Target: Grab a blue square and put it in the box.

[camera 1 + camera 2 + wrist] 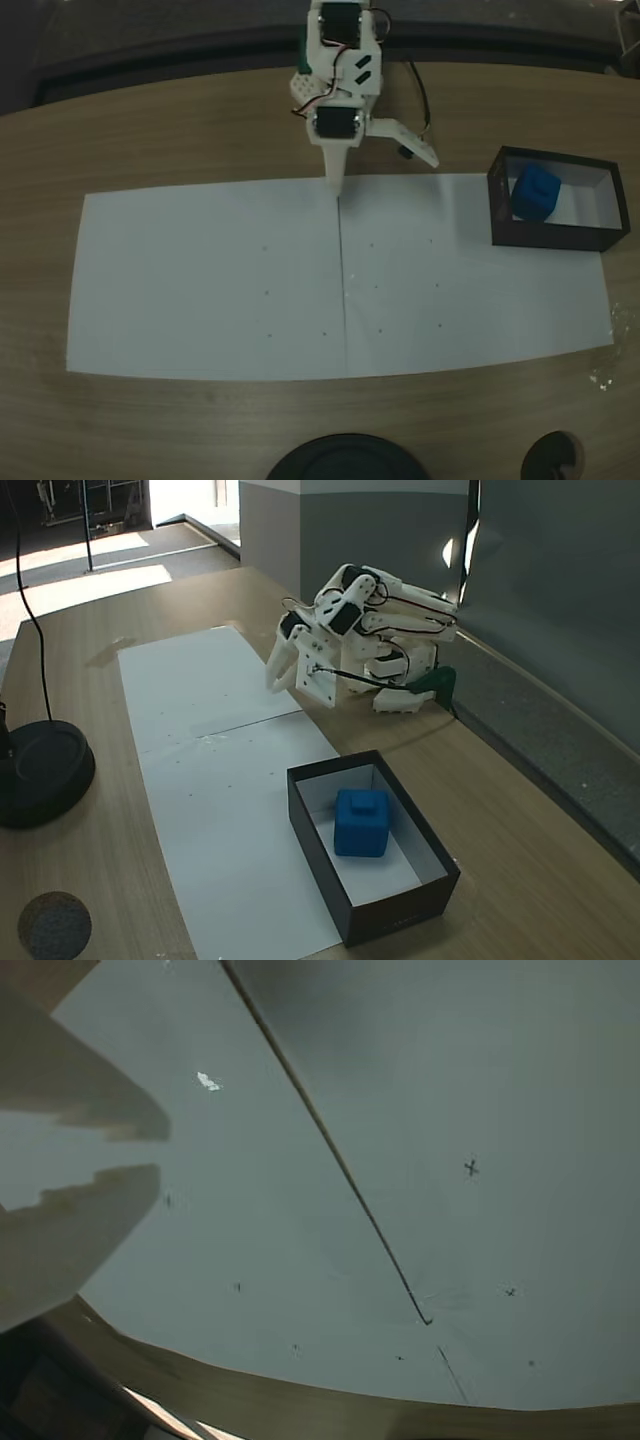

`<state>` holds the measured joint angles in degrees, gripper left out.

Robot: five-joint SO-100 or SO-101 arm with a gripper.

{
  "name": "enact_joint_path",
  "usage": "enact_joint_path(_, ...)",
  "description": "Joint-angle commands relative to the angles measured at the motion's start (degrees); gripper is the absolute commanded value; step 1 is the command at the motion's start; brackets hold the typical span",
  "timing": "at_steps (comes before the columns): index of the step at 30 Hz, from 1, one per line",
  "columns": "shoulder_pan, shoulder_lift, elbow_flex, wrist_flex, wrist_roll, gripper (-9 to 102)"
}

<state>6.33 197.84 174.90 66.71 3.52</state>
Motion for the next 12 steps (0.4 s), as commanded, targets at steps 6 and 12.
enact_joint_path(6, -4.5, 1.3, -3.0, 7.3, 0.2, 0)
enact_joint_path(12, -5.3, 1.3, -3.0, 7.3, 0.2, 0)
